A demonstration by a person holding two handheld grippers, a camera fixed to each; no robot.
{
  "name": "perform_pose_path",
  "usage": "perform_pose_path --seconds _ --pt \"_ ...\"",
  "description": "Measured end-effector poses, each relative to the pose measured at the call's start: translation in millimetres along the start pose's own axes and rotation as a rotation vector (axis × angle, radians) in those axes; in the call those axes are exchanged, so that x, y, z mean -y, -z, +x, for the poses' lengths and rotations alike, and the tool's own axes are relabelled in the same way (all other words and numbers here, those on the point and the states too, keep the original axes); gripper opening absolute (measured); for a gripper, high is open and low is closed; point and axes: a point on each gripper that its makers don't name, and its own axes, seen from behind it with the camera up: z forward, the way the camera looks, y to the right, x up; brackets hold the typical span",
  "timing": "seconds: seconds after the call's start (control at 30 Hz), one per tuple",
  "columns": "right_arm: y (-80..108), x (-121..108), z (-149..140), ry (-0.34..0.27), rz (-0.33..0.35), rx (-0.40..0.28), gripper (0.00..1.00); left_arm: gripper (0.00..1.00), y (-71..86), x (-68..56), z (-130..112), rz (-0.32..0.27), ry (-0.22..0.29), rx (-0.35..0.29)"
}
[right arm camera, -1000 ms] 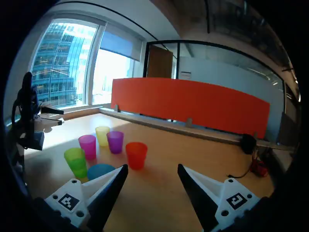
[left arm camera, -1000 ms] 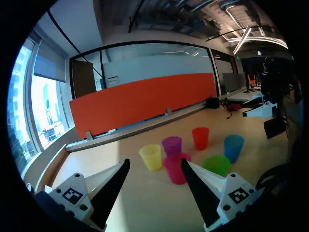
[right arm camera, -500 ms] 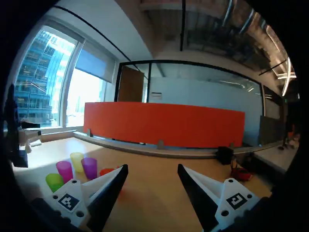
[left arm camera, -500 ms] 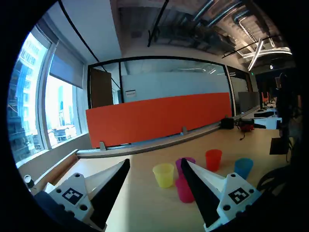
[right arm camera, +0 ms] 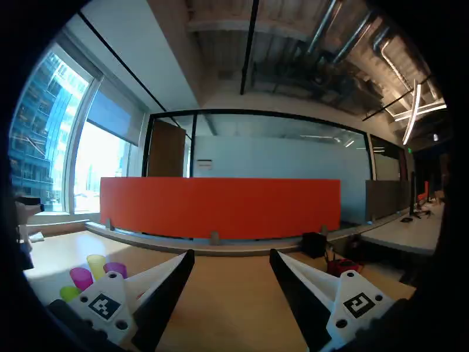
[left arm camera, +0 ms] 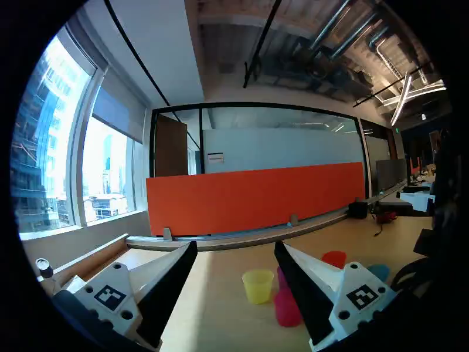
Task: Pour water
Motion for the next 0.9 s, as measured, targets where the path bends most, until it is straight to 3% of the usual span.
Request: perform_pose_path --seconds 0.5,0.7,0.9 --pt "8.3 -2 2 -0.019 -0.045 -0.010 0.99 0.98 1.7 18.2 -21 0.071 0.004 0.022" --pt "12.3 3 3 -0.031 -0.026 -0.009 0.99 0.98 2.9 26.1 -33 0.097 -0.009 0.029" --pt "15.6 5 5 -0.022 -0.022 -0.018 0.99 0.98 3.1 26.2 -46 0.110 -0.025 0.029"
